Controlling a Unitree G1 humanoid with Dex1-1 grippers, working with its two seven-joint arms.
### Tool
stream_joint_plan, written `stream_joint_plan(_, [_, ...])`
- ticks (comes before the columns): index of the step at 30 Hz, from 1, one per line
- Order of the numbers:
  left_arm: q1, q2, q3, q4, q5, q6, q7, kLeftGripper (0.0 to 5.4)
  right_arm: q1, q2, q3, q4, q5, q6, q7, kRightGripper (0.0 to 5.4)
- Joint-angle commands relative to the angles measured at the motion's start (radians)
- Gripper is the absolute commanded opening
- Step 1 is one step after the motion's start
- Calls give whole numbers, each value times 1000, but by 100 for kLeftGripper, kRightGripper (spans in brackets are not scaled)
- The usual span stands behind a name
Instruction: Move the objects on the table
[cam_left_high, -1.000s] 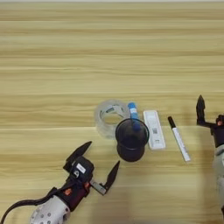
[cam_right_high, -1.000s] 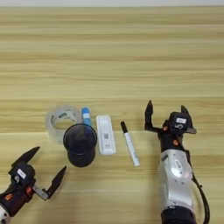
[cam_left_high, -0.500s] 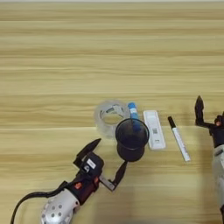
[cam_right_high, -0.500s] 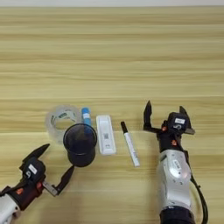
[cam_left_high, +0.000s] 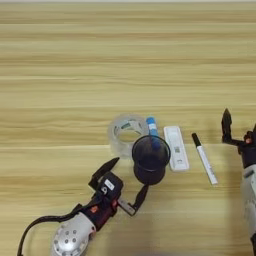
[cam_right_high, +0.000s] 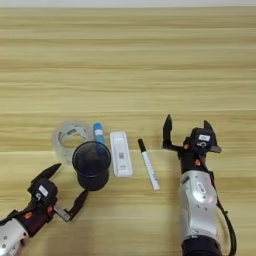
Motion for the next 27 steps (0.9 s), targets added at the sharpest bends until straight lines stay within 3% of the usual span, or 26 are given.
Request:
stream_joint_plan(1, [-23,-13,-23,27,22,-5,3,540,1,6,1,-8,7,18,-6,538])
stream_joint_plan(27, [-102,-40,-36,134,39,-26,14,540,10,18,11,-23,2,19,-17,538])
